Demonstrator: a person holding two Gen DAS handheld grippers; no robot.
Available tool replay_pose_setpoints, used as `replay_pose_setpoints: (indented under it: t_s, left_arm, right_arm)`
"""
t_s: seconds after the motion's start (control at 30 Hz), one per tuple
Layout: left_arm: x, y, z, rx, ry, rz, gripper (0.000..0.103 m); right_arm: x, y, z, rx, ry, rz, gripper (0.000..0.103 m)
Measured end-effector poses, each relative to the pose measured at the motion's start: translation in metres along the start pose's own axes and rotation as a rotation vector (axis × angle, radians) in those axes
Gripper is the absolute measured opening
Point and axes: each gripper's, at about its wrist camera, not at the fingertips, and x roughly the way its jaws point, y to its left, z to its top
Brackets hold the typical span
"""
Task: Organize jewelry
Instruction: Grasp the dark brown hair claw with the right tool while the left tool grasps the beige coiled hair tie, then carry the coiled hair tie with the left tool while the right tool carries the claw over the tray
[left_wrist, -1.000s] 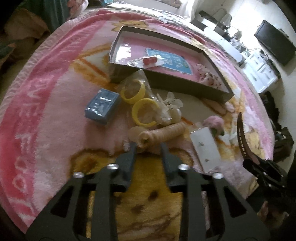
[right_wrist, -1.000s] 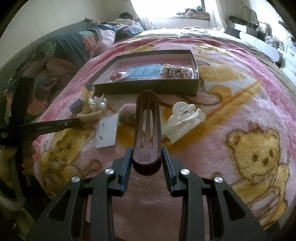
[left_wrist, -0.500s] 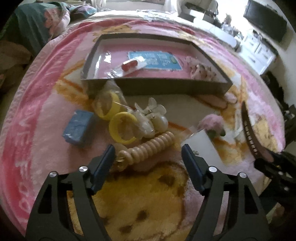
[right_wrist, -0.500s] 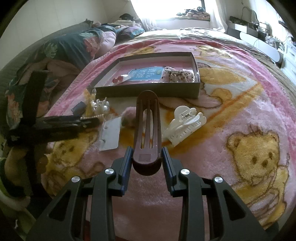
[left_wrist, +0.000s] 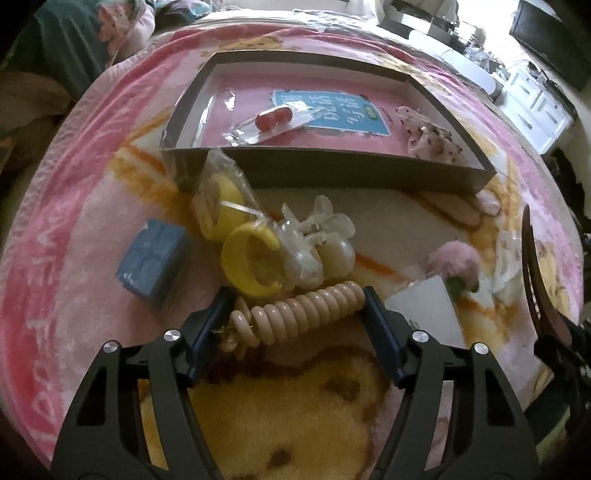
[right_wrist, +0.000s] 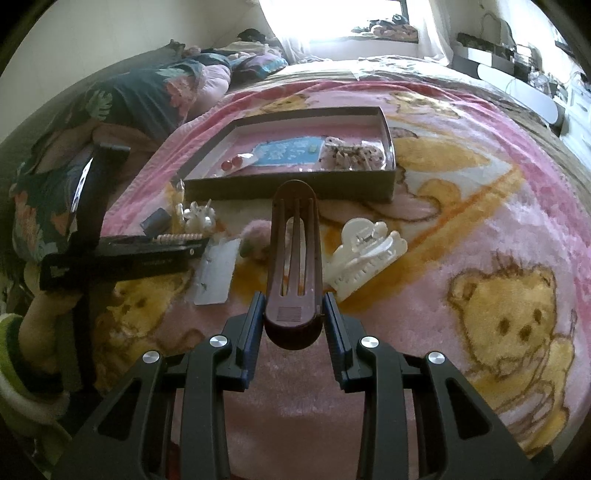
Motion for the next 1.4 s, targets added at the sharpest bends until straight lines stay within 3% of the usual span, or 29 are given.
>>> replay_pose_setpoints:
  t_s: [0.23,0.63,1.03,1.4]
  left_arm:
    - [-0.034,0.012,-0.004,-0.024,-0.017,-0.047,0.062]
    - [-0.072,0.035,0.024,-0.057,-0.113,-0.017,0.062]
    - [-0.065,0.034,0.074,-0.047,-0.170,0.013,0.062]
    - [-0.034,0.007,0.107,-0.002,-0.156,0.004,0.062]
  right_arm:
    - [-0.008,0.003,0.025,-0.022,-0.046,0.014,0.031]
    - [-0.002,0.010,0.063,-0.050,-0.084,0.034,0.031]
    - [0.020,-0.001,0.092,-0.053,-0.086,0.016,0.031]
    - [0.040,-0.042,0.113,0.001,-0.089,-0.071,0.031]
